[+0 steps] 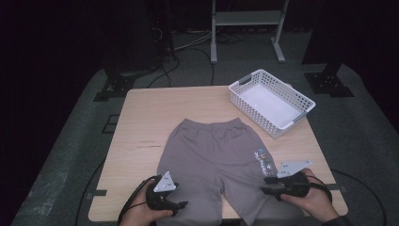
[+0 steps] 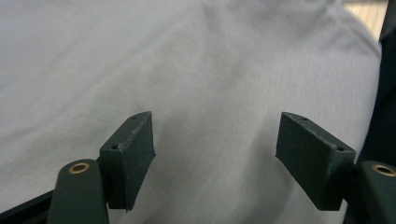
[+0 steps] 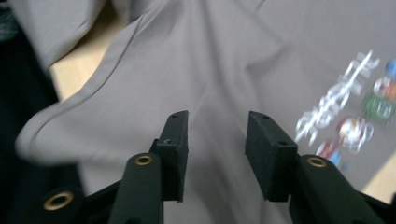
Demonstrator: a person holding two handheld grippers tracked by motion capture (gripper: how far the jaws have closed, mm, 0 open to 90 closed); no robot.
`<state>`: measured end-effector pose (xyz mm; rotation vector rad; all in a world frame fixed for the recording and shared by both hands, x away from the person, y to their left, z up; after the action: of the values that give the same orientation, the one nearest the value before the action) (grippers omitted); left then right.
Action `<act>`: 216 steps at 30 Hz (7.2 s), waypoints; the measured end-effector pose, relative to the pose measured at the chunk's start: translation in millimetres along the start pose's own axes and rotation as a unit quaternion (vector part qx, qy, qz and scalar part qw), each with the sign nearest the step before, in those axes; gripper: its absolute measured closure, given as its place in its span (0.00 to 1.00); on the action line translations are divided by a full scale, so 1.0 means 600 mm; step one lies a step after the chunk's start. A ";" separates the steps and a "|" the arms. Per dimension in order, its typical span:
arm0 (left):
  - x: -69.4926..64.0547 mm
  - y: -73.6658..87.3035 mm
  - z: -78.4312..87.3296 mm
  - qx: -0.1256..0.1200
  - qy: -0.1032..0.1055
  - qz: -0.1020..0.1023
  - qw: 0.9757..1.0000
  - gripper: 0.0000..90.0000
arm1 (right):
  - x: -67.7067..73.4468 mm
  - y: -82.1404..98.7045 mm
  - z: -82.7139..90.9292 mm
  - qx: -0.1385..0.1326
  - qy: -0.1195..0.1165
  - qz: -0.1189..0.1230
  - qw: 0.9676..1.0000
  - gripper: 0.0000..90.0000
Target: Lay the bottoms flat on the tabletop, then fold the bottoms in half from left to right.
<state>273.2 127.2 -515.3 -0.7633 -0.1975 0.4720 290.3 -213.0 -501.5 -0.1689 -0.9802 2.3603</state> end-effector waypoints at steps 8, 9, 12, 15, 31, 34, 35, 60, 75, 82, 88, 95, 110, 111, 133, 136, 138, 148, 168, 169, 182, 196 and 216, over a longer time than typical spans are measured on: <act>0.057 -0.020 -0.008 -0.016 -0.027 0.001 1.000 0.39 | -0.014 -0.064 -0.038 -0.018 -0.009 0.008 1.000 0.63; 0.059 -0.024 -0.012 -0.016 -0.023 -0.002 1.000 0.40 | -0.008 -0.070 -0.044 -0.018 -0.014 0.012 1.000 0.63; 0.060 -0.039 -0.024 -0.019 -0.019 -0.013 1.000 0.43 | 0.010 -0.084 -0.061 -0.017 -0.030 0.025 0.999 0.64; 0.062 -0.059 -0.037 -0.029 -0.016 -0.011 0.999 0.46 | 0.024 -0.098 -0.078 -0.019 -0.041 0.031 0.998 0.64; 0.025 -0.041 -0.061 0.016 0.004 -0.045 0.999 0.37 | 0.061 -0.107 -0.143 0.027 -0.041 0.060 0.997 0.52; 0.016 -0.031 -0.052 0.016 0.002 -0.040 0.999 0.33 | 0.065 -0.106 -0.141 0.020 -0.039 0.067 0.997 0.52; 0.013 -0.028 -0.049 0.017 0.002 -0.039 0.999 0.33 | 0.068 -0.108 -0.138 0.013 -0.040 0.067 0.997 0.53; 0.028 0.006 0.012 0.001 -0.029 0.018 0.999 0.20 | 0.141 -0.113 -0.188 0.006 -0.079 0.130 0.988 0.28; 0.072 0.069 0.056 0.008 -0.083 0.084 0.993 0.19 | 0.139 -0.108 -0.189 -0.017 -0.082 0.126 0.988 0.26; 0.072 0.075 0.050 0.015 -0.083 0.076 0.994 0.19 | 0.139 -0.108 -0.189 -0.020 -0.083 0.126 0.988 0.26; 0.067 0.070 0.053 0.009 -0.084 0.065 0.994 0.44 | 0.139 -0.108 -0.189 -0.020 -0.082 0.125 0.988 0.26; 0.068 0.069 0.055 0.001 -0.065 0.084 0.994 0.89 | 0.139 -0.107 -0.189 -0.021 -0.081 0.122 0.989 0.26; 0.064 0.040 0.068 -0.047 -0.036 0.096 0.994 0.98 | 0.136 -0.108 -0.188 -0.022 -0.083 0.124 0.989 0.27; 0.064 0.035 0.070 -0.056 -0.031 0.096 0.993 0.98 | 0.136 -0.108 -0.187 -0.017 -0.081 0.122 0.989 0.29; 0.019 -0.099 0.030 -0.151 0.071 0.037 0.985 0.98 | 0.031 -0.094 -0.154 0.001 -0.009 0.049 0.999 0.29; 0.007 -0.117 0.009 -0.149 0.086 0.025 0.985 0.98 | 0.031 -0.094 -0.155 0.000 -0.009 0.048 0.999 0.29; 0.000 -0.127 -0.006 -0.146 0.093 0.017 0.985 0.98 | 0.031 -0.094 -0.155 -0.001 -0.009 0.049 0.999 0.29; -0.023 -0.135 -0.074 -0.111 0.128 0.008 0.986 0.99 | 0.031 -0.094 -0.155 -0.001 -0.010 0.050 0.999 0.30; -0.024 -0.097 -0.120 -0.050 0.124 -0.005 0.991 0.98 | -0.003 -0.227 -0.164 -0.065 -0.007 0.021 0.998 0.38; -0.024 -0.097 -0.121 -0.053 0.125 -0.003 0.991 0.98 | -0.004 -0.237 -0.169 -0.070 -0.010 0.018 0.997 0.39; -0.023 -0.095 -0.121 -0.051 0.121 -0.005 0.991 0.97 | -0.029 -0.341 -0.276 -0.079 -0.051 -0.005 0.996 0.48; -0.023 -0.095 -0.121 -0.050 0.121 -0.008 0.991 0.97 | -0.022 -0.364 -0.369 -0.028 -0.059 -0.006 0.998 0.69; -0.050 -0.194 -0.039 -0.168 0.162 -0.038 0.972 0.99 | -0.056 -0.396 -0.231 -0.066 -0.034 -0.001 0.997 0.98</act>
<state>294.3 25.7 -450.2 -1.1479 0.0019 0.2370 471.7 -11.9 -442.4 -0.1376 -1.1686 2.3141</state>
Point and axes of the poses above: each handheld gripper's, and its own axes: z roughly backward along the jaws, y roughly out of its underside, x roughly to its left, the point moved 7 cm from there along -z, roughly forward along the jaws, and after that the axes turned 3 degrees about -z, right-handed, at the moved point
